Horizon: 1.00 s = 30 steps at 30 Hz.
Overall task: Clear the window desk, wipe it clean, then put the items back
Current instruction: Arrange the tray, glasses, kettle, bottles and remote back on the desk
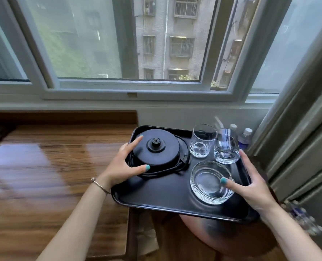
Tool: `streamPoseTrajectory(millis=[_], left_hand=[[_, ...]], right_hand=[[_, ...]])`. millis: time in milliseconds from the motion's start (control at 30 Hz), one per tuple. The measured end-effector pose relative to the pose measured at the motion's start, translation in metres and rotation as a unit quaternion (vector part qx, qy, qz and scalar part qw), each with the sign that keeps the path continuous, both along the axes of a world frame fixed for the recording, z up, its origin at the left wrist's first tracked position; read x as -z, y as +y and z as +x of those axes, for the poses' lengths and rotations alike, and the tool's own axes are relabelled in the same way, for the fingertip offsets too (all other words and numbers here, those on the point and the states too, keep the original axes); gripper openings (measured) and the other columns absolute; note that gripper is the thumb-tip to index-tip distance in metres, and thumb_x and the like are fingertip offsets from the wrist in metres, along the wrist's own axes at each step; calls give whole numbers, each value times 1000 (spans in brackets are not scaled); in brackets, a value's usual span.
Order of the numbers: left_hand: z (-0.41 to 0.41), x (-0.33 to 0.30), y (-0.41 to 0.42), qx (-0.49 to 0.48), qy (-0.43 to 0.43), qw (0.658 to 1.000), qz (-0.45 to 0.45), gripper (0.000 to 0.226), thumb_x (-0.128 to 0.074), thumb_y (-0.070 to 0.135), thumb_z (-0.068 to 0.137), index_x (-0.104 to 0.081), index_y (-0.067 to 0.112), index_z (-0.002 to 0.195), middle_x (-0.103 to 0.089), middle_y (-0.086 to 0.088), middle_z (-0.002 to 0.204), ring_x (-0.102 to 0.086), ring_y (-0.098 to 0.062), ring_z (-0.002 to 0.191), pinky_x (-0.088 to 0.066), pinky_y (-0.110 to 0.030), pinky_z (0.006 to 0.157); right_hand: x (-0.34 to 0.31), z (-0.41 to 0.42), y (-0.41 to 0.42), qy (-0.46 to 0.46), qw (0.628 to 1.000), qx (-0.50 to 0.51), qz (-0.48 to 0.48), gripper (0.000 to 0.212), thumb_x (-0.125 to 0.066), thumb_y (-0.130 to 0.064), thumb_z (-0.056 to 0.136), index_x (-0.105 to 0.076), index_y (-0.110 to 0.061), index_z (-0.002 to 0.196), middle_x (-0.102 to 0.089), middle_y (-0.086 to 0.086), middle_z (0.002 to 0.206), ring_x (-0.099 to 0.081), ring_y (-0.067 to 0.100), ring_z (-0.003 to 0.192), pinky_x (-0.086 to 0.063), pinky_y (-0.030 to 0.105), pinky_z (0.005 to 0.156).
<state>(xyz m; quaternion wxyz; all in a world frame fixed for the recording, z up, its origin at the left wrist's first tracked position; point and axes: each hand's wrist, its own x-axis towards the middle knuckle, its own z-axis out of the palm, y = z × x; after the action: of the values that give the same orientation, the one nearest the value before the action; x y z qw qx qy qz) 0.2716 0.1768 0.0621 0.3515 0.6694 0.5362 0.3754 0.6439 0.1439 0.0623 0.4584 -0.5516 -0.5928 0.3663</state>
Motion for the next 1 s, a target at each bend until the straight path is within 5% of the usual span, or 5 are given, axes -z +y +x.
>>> streamPoseTrajectory(millis=[233, 467, 700, 867, 1000], left_hand=[[-101, -20, -34, -41, -4, 999, 19, 92, -84, 25, 72, -30, 56, 140, -31, 13, 150, -28, 1, 137, -21, -24, 113], [-203, -35, -71, -102, 7, 995, 24, 92, -79, 53, 56, -30, 64, 134, -32, 12, 150, -27, -2, 139, -22, -28, 116], [-287, -34, -108, -147, 2, 988, 37, 89, -82, 44, 64, -31, 61, 135, -31, 25, 147, -24, 13, 135, -21, -22, 114], [-340, -29, -128, -195, -1, 980, 29, 93, -81, 54, 59, -31, 61, 137, -32, 18, 151, -24, 4, 140, -21, -31, 118], [-383, -23, -136, -224, -9, 974, 24, 96, -82, 55, 57, -31, 59, 138, -32, 17, 152, -25, 1, 141, -23, -38, 119]], right_hand=[[-16, -92, 2, -4, 999, -46, 2, 109, -90, -44, 50, -34, -58, 143, -35, -33, 146, -29, -10, 135, -23, 20, 106], [-24, -195, 12, 37, 993, -113, 4, 102, -91, -45, 44, -42, -65, 131, -39, -48, 129, -28, -37, 115, -25, 11, 98], [-25, -287, 24, 26, 982, -190, 3, 95, -91, -46, 44, -45, -68, 124, -45, -31, 141, -38, -7, 134, -29, 18, 105], [-27, -344, 32, 22, 971, -238, 2, 100, -96, -51, 40, -46, -70, 124, -44, -30, 144, -41, -20, 125, -34, 4, 94], [-31, -395, 40, 29, 959, -282, -12, 96, -92, -43, 47, -43, -70, 126, -40, -27, 149, -36, -8, 136, -32, 20, 108]])
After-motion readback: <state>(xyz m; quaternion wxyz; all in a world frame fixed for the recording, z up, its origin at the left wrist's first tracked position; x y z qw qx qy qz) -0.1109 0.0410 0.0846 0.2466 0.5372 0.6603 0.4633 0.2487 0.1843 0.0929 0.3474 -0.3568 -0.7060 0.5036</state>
